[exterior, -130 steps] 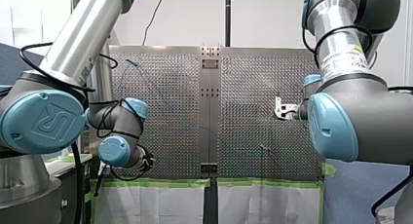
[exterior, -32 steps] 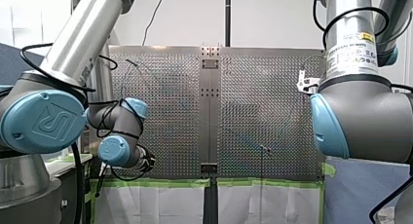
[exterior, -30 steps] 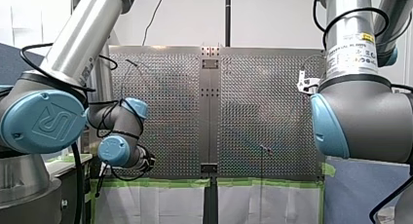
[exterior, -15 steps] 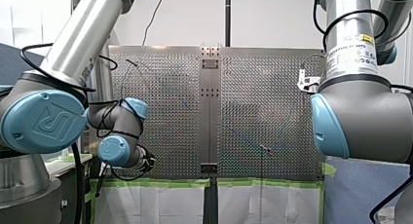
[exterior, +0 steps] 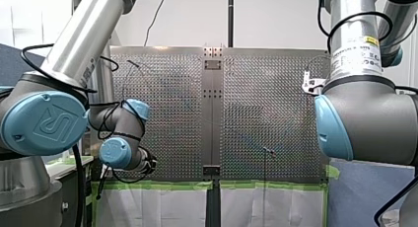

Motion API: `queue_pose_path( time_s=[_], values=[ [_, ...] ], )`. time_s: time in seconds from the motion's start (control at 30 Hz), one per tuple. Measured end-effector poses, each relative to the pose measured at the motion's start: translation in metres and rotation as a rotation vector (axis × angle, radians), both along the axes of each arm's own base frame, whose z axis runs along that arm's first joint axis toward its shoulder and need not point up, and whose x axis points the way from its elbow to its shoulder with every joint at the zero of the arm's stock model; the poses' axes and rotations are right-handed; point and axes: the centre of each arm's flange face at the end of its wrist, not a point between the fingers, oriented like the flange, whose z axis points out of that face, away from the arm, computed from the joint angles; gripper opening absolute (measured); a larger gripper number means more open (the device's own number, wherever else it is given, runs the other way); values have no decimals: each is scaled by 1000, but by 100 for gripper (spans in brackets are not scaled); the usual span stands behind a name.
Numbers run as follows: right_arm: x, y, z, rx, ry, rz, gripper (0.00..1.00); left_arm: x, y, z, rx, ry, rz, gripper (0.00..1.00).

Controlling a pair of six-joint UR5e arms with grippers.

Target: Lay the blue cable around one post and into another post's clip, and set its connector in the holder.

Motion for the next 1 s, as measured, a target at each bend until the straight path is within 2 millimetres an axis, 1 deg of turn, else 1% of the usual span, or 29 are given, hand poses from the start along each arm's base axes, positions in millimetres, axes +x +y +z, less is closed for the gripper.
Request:
queue_pose_path(
  time_s=[0.27, 0.53, 1.0],
  values=[
    [1, -2, -1, -5, 3, 15, 0, 0, 0, 0, 0, 0, 0, 100],
    [2, -4, 2, -17, 4, 29, 0, 0, 0, 0, 0, -2, 0, 100],
    [-3, -5, 3, -24, 18, 36, 0, 0, 0, 0, 1, -2, 0, 100]
  ],
)
